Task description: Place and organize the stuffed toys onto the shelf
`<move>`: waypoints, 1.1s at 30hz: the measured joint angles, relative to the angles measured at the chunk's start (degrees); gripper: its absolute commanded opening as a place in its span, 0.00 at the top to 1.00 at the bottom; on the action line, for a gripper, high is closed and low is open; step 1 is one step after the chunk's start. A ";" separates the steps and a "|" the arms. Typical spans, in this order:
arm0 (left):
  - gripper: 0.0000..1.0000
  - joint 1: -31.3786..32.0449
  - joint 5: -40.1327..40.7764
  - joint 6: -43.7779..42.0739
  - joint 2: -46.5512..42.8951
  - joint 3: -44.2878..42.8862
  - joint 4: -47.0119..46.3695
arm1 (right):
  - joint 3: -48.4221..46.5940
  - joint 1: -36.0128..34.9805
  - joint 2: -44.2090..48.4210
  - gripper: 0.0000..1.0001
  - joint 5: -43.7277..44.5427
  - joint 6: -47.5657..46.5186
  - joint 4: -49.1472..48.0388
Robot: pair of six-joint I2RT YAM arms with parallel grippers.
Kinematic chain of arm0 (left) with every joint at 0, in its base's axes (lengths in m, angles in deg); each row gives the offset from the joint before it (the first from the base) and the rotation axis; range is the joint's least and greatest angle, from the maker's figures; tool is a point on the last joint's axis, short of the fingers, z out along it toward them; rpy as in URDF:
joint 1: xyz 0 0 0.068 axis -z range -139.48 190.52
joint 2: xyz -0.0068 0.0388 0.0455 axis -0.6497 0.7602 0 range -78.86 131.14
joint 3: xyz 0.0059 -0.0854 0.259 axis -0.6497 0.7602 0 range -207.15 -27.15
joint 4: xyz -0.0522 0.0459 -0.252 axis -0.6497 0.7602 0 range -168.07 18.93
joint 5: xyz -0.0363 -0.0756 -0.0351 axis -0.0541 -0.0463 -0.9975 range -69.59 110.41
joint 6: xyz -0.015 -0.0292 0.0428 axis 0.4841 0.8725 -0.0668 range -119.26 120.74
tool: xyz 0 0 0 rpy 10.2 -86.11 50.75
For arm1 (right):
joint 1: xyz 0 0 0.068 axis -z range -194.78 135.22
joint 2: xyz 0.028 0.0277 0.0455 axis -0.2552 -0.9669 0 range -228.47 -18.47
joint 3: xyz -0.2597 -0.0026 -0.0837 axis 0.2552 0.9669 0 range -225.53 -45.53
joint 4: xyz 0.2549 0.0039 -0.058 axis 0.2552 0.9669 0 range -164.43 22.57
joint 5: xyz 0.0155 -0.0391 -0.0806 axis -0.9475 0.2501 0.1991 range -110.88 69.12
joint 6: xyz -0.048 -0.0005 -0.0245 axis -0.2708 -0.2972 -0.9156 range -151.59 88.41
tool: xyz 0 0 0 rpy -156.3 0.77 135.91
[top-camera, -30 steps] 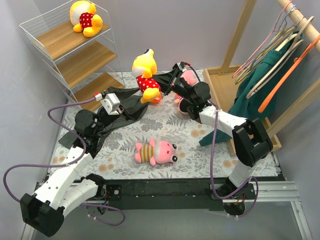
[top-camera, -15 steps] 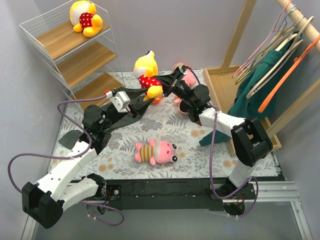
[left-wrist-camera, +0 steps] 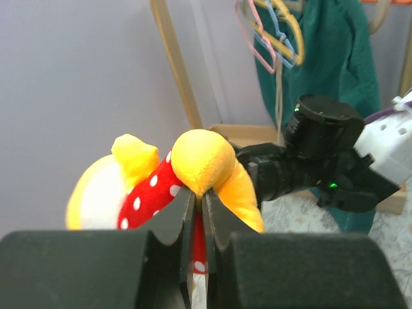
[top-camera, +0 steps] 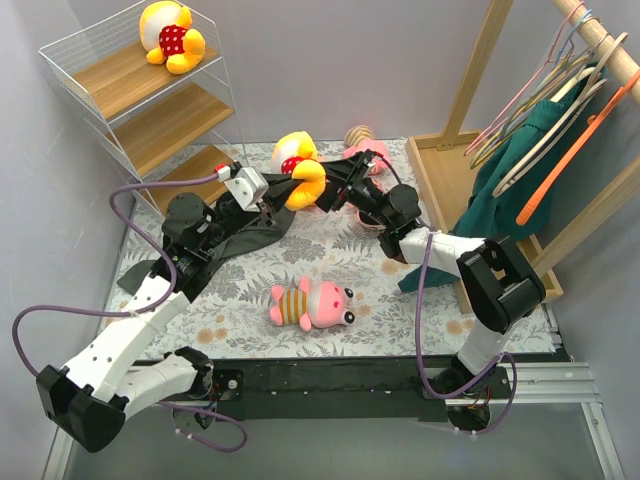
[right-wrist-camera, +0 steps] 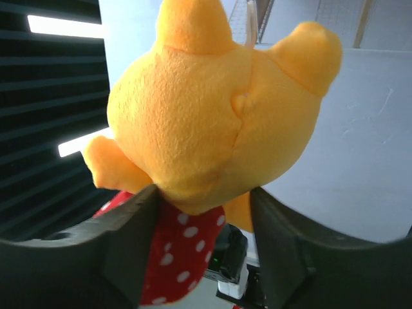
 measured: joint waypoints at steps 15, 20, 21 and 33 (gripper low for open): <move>1.00 -0.07 23.41 -28.57 5.03 -25.35 34.77 | 7.41 1.53 1.25 0.13 -11.08 -4.74 -1.88; 1.00 -0.07 31.65 -37.35 12.20 -37.57 41.03 | 9.46 1.55 4.11 0.09 -14.08 -8.41 -1.95; 1.00 -0.07 32.87 -38.51 13.25 -39.17 41.57 | 9.79 1.53 4.87 0.08 -14.67 -9.53 -1.95; 1.00 -6.69 40.06 -53.62 17.20 -40.65 38.10 | 12.55 1.53 15.65 0.07 -21.88 -25.29 8.04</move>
